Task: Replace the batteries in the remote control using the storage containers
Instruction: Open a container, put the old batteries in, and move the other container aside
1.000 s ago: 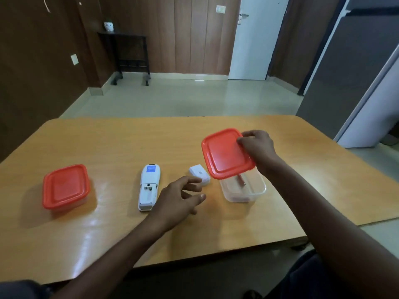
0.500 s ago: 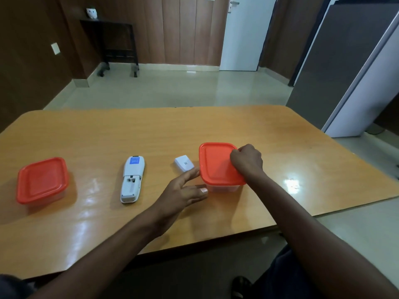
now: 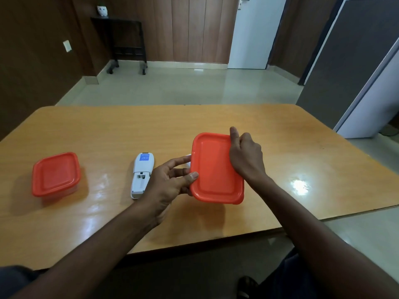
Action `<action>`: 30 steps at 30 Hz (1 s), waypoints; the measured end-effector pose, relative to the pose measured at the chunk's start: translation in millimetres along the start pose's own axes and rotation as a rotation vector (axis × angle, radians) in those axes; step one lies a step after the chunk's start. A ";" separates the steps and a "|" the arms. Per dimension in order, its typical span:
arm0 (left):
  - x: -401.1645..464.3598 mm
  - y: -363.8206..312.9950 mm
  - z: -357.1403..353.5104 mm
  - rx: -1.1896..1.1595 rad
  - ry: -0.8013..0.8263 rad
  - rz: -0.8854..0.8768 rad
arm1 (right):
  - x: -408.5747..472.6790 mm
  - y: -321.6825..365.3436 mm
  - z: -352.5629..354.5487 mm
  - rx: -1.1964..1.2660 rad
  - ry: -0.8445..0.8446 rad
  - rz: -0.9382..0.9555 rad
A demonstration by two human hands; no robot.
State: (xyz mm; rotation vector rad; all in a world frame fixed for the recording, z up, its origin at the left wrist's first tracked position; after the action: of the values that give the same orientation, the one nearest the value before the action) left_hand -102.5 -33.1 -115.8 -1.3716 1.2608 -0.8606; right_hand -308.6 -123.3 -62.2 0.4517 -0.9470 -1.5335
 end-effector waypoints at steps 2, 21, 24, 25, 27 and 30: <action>-1.3 -1.6 0.3 -0.008 -0.004 -0.006 | 0.8 3.9 -4.5 0.002 0.021 0.011; 0.1 -16.5 13.8 -0.109 -0.137 -0.048 | -14.1 24.4 -17.2 0.080 0.015 0.116; -0.4 -19.2 16.5 -0.122 -0.135 -0.047 | -15.7 24.9 -15.7 0.113 -0.019 0.116; -1.2 -17.9 16.9 -0.127 -0.144 -0.042 | -17.3 23.6 -13.0 0.130 -0.040 0.100; -4.3 -12.8 15.0 -0.150 -0.161 -0.025 | -18.2 18.7 -10.0 0.164 -0.076 0.061; -11.6 -5.4 4.8 -0.196 -0.144 0.005 | -18.9 15.8 -6.7 0.207 -0.133 0.045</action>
State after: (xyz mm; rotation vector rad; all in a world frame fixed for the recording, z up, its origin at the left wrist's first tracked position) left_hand -98.9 -21.2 -110.0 -1.5562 1.2613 -0.6354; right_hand -289.6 -106.6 -58.3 0.4756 -1.2192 -1.4448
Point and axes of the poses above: each hand's wrist, its own x-axis towards the middle knuckle, its own z-axis out of the back of the hand, y = z × x, the point moved 10 cm from there along x, towards the middle knuckle, and after that the axes turned 6 degrees about -y, right-handed, at the moved point
